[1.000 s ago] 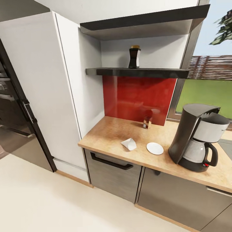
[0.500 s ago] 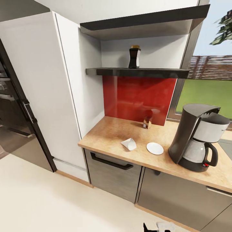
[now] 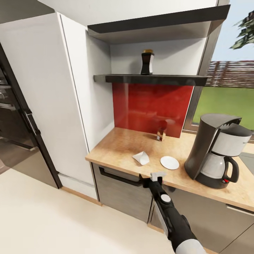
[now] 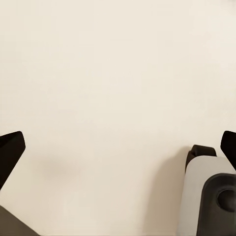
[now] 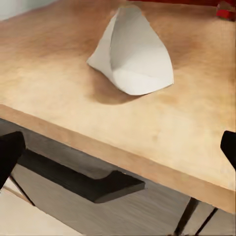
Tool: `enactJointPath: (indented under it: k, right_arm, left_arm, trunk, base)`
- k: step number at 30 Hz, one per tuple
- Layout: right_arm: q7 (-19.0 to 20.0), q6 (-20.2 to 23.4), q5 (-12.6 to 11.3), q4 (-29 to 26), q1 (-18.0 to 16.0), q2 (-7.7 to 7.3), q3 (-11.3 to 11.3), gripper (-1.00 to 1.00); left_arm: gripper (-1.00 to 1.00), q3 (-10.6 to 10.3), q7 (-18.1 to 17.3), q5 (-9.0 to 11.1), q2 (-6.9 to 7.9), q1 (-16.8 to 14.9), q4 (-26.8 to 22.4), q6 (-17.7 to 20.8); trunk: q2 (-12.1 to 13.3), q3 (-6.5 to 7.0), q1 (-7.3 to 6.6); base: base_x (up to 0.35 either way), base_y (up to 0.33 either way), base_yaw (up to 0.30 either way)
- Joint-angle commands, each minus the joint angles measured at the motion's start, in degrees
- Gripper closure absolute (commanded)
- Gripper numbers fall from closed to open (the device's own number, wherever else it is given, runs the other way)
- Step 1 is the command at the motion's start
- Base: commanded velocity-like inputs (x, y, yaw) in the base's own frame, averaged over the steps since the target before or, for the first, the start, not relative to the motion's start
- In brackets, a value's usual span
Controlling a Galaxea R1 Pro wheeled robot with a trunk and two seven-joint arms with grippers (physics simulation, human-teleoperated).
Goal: Set up a coffee station on the kitchen countertop: keep the coffee maker on the countertop, move the bottle of coffee from the kitchen shelf to the counter next to the coffee maker, place a paper coffee filter on top of the coffee maker, put the saucer next to the coffee maker with the coffee cup on the saucer, and place the electric kettle next to the coffee maker.
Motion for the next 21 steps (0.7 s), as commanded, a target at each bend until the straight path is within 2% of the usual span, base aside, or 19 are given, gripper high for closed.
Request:
enactJointPath:
  k: [1,6,16,21]
  right_arm:
    - [0.0,0.9,0.6,0.1,-1.8,0.02,0.0,-1.00]
    - [0.0,2.0,0.6,0.4,-5.5,0.02,0.0,-1.00]
    - [0.0,2.1,0.7,3.2,-6.1,0.02,-0.2,-1.00]
    - [0.4,1.9,0.6,4.4,-6.1,0.02,0.0,-1.00]
  left_arm:
    - [-1.00,0.4,0.0,-0.6,0.00,-0.1,0.1,-0.2]
    - [-1.00,0.5,-0.3,-0.6,0.02,-0.2,0.1,0.0]
    - [-1.00,0.4,-0.1,-0.6,0.02,-0.2,0.1,0.1]
    - [-1.00,0.3,-0.1,-0.5,0.04,0.2,1.0,0.1]
  trunk:
    - [-0.1,-0.14,0.04]
    - [-0.1,-0.14,0.04]
    - [-0.1,-0.14,0.04]
    - [-0.1,-0.14,0.04]
  base:
    - [0.170,0.000,0.000]
    - [0.270,0.000,0.000]
    - [0.319,0.000,0.000]
    - [0.061,0.000,0.000]
